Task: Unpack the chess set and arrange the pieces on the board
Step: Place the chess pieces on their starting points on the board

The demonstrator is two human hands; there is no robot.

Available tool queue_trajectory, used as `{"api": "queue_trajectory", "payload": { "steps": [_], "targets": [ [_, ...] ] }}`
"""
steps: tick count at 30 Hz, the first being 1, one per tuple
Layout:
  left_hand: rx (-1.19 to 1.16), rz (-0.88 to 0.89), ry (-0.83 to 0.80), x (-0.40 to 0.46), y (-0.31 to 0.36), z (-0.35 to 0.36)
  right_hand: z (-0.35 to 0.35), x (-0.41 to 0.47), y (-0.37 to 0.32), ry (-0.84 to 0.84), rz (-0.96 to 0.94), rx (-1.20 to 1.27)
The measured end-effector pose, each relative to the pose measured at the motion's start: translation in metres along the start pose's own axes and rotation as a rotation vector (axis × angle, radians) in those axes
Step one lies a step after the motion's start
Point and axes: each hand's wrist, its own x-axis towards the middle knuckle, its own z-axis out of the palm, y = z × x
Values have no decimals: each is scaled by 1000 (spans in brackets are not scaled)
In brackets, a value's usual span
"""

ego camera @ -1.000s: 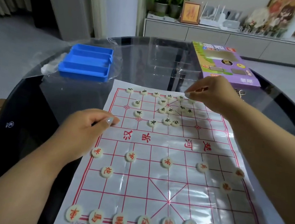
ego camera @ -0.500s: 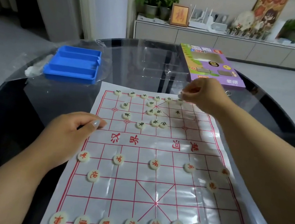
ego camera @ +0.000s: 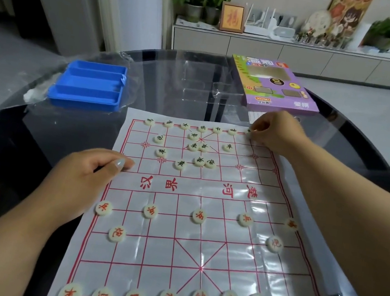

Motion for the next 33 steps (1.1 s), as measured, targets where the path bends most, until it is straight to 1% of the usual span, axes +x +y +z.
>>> {"api": "queue_trajectory", "payload": {
  "steps": [4,7,10,13,17,21,25,30,33],
  "targets": [
    [-8,0,-6,1,-2,-1,2,1,-1,-13,4,-26],
    [-10,8,-15,1,-3,-2,0,0,-1,-9,-30,-21],
    [-7,18,1,2,-3,-1,-1,-5,-6,41,-66,43],
    [1,23,4,1,-3,-1,0,-14,-20,91,-146,95],
    [-1,23,2,1,-4,-2,6,-29,-48,-20,-247,161],
    [-18,21,2,1,-3,-1,18,-38,-69,-132,-306,114],
    [-26,15,4,1,-3,-1,28,-39,-78,-154,-295,47],
    [-41,19,-6,1,-3,-1,36,-40,-83,-154,-253,73],
    [-39,16,-7,1,-4,-1,39,-42,-85,-128,-274,81]
  ]
}}
